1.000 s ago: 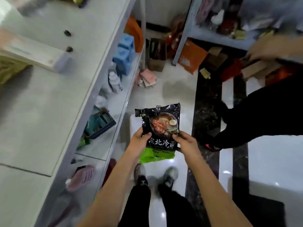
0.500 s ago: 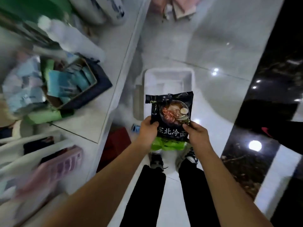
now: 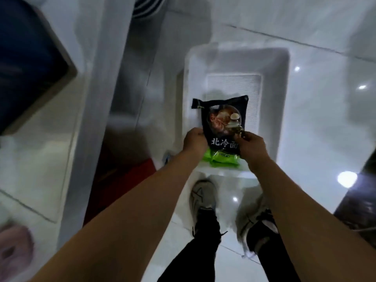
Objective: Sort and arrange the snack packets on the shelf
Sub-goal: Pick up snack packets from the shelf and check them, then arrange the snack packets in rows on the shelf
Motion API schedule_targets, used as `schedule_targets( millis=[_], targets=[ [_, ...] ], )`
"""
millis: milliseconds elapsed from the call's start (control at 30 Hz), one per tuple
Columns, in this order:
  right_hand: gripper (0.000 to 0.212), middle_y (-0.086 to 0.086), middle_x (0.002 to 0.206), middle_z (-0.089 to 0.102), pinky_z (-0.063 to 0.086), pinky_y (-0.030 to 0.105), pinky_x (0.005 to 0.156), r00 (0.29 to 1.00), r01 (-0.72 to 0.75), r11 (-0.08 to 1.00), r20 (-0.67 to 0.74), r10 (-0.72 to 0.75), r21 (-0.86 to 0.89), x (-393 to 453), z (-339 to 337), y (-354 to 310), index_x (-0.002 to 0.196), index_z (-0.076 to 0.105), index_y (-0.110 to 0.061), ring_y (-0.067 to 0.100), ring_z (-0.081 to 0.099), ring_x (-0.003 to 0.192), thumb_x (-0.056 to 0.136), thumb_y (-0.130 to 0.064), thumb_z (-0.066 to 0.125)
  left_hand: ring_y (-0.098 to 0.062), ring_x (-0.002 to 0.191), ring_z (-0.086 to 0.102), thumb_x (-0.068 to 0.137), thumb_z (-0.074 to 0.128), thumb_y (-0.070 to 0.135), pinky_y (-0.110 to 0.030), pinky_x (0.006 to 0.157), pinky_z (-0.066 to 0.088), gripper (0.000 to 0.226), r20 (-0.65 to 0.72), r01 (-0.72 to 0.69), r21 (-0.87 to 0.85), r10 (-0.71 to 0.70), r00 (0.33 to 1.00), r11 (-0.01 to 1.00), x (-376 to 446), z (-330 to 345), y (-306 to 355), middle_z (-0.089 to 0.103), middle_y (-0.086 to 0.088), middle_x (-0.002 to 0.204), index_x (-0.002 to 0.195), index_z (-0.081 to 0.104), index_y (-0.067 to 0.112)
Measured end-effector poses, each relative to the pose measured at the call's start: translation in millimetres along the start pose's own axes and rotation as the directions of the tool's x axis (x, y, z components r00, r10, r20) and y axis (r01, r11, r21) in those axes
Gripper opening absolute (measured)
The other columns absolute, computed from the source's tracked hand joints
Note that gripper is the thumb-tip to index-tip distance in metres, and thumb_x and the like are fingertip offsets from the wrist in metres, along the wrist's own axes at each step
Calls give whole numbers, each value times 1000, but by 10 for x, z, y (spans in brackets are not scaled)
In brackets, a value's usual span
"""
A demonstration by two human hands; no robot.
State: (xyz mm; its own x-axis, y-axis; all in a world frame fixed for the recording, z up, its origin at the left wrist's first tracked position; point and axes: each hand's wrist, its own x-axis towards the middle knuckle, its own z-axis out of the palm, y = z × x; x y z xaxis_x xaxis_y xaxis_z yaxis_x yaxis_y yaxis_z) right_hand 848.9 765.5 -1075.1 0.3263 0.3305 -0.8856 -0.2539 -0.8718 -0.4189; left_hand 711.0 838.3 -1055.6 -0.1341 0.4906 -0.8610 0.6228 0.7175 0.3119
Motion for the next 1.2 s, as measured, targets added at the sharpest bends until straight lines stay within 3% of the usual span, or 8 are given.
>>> schedule_targets(
  millis=[100, 167, 267, 367, 533, 767, 1033, 1200],
  targets=[
    [32, 10, 94, 65, 48, 21, 55, 995, -34, 994, 90, 43, -100, 199, 133, 154, 122, 65, -7, 18, 58, 68, 92, -2, 58, -34, 112, 57, 94, 42, 1, -36, 93, 47, 29, 0, -33, 143, 33, 999, 989, 45, 1, -154, 62, -19, 121, 112, 64, 2],
    [33, 5, 83, 60, 38, 15, 49, 991, -23, 979, 126, 50, -205, 161, 126, 178, 123, 64, -6, 12, 48, 63, 92, 0, 55, -30, 109, 56, 96, 41, 3, -31, 89, 45, 26, 18, -44, 172, 42, 999, 984, -53, -9, -190, 60, -17, 122, 112, 62, 5],
    [40, 15, 111, 66, 48, 28, 77, 986, 58, 913, 166, 11, -403, -104, 11, 113, 133, 58, -4, 24, 60, 94, 93, -6, 57, -26, 97, 53, 97, 39, 3, -27, 80, 39, 20, 62, -139, 290, 126, 990, 947, -346, -88, -136, 60, -21, 117, 99, 58, 8],
    [43, 15, 136, 58, 43, 35, 104, 976, 155, 828, 211, -45, -539, -627, -214, -115, 139, 53, -9, 30, 55, 124, 96, -13, 54, -34, 96, 58, 100, 38, 10, -35, 81, 44, 22, 119, -261, 452, 232, 965, 853, -812, -195, 80, 62, -23, 106, 106, 57, 2],
    [48, 6, 152, 43, 34, 34, 113, 957, 273, 720, 254, -137, -638, -1858, -798, -787, 149, 40, -21, 26, 42, 138, 101, -20, 47, -34, 99, 60, 101, 38, 12, -29, 71, 38, 24, 202, -413, 516, 362, 910, 750, -1967, -352, 728, 64, -21, 108, 116, 54, 5],
    [51, 9, 150, 45, 30, 45, 114, 870, 460, 446, 289, -400, -768, -3797, -1709, -1723, 148, 40, -20, 27, 40, 138, 99, -21, 51, -29, 122, 53, 100, 39, 11, -35, 98, 44, 41, 242, -607, 478, 569, 786, 634, -3950, -766, 1640, 54, -14, 136, 140, 44, 12],
    [49, 6, 156, 36, 15, 47, 121, 636, 653, 320, 268, -723, -687, -5555, -2424, -2019, 149, 40, -22, 24, 27, 146, 101, -20, 49, -29, 134, 41, 99, 43, 13, -37, 112, 30, 41, -103, -657, 514, 801, 590, 551, -5973, -1320, 1728, 46, -13, 145, 139, 46, 6],
    [45, 3, 156, 37, 10, 39, 122, 400, 802, 110, 389, -830, -588, -6421, -2596, -2184, 147, 42, -23, 22, 26, 147, 102, -26, 45, -29, 134, 42, 100, 43, 13, -40, 112, 33, 38, -429, -648, 388, 751, 502, 655, -7098, -1414, 1487, 48, -13, 144, 137, 49, 5]
  ],
)
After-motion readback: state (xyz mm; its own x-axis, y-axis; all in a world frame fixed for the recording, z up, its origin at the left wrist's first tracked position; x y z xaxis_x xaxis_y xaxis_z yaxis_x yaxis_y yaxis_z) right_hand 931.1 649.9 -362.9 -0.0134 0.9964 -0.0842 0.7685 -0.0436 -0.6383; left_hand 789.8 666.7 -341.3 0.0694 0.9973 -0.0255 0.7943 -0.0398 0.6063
